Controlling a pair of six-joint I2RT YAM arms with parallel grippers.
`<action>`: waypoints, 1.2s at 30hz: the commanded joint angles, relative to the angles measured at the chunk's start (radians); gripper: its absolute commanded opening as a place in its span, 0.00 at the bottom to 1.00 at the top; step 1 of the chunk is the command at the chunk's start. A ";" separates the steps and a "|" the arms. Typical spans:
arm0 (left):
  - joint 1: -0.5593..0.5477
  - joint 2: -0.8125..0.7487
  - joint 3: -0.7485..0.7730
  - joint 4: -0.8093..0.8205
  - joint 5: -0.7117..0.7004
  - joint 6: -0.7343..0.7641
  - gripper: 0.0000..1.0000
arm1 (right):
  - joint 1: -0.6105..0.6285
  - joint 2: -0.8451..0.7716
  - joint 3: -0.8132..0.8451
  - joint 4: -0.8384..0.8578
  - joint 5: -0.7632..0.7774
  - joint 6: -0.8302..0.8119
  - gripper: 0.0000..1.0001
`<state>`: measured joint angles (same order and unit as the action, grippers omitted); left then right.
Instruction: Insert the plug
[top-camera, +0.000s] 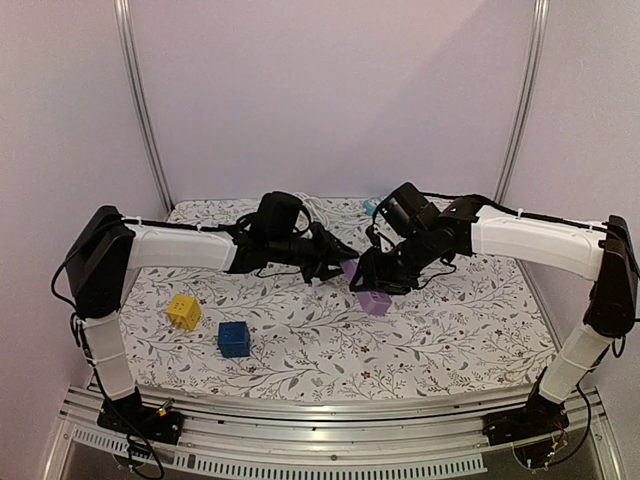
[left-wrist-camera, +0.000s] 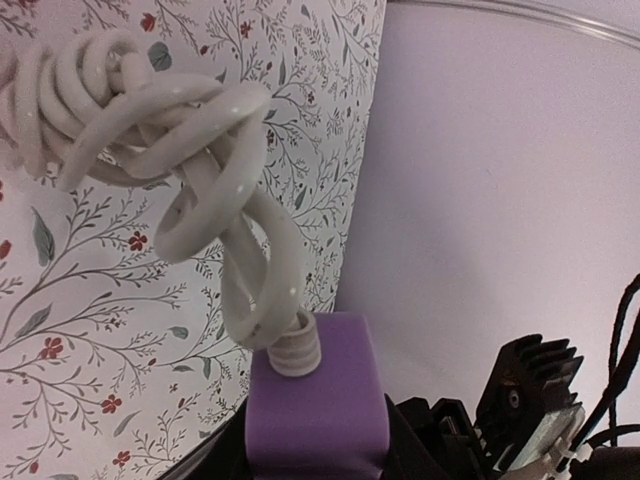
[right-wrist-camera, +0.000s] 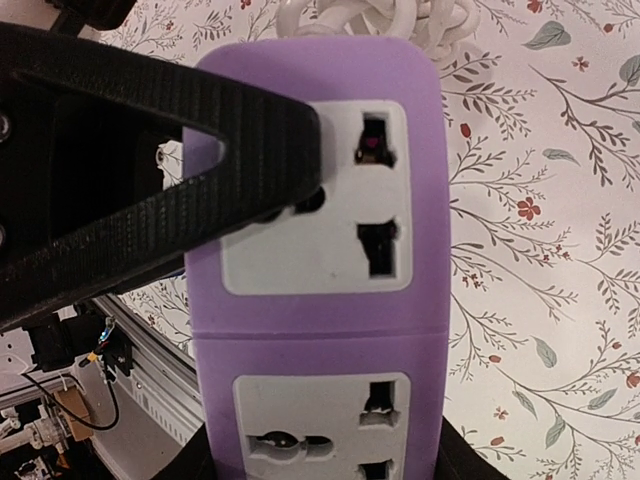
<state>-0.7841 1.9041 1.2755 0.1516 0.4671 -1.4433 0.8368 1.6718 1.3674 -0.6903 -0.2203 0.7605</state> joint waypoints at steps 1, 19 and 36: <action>0.009 -0.047 -0.002 0.005 0.011 0.043 0.32 | -0.005 0.027 0.033 -0.006 0.023 0.008 0.39; 0.067 -0.257 0.072 -0.728 -0.250 0.432 1.00 | 0.094 0.156 -0.036 -0.074 0.184 -0.142 0.36; 0.043 -0.683 -0.219 -1.121 -0.738 0.599 0.94 | 0.126 0.364 0.004 -0.051 0.282 -0.236 0.37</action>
<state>-0.7288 1.3098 1.1133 -0.8780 -0.1425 -0.8597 0.9630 1.9549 1.3239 -0.7284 0.0299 0.5636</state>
